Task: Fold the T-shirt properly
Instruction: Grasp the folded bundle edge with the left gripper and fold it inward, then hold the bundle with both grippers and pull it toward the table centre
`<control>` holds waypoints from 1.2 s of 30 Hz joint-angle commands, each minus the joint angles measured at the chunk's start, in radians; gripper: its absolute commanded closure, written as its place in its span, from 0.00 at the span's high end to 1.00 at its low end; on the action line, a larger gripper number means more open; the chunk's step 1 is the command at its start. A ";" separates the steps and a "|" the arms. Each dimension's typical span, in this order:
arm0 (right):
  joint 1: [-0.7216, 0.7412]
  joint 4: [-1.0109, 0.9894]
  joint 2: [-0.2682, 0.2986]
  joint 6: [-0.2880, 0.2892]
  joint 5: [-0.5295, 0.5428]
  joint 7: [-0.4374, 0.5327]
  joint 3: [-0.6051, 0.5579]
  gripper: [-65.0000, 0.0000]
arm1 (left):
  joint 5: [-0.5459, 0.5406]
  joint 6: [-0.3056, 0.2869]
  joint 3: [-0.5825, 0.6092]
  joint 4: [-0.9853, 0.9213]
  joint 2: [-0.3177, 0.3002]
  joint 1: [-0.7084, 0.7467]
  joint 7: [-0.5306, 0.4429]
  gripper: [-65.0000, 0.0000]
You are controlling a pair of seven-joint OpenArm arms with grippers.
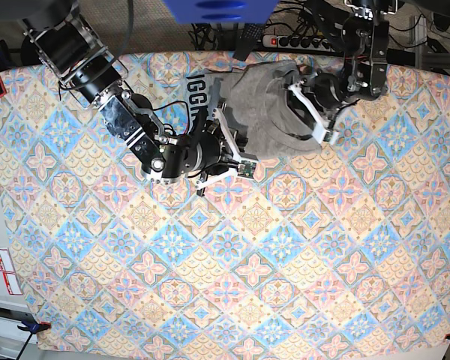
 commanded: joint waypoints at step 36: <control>0.021 0.019 -0.001 0.002 0.011 0.018 0.006 0.19 | -0.017 -0.009 -0.160 0.125 -0.008 -0.041 -0.010 0.00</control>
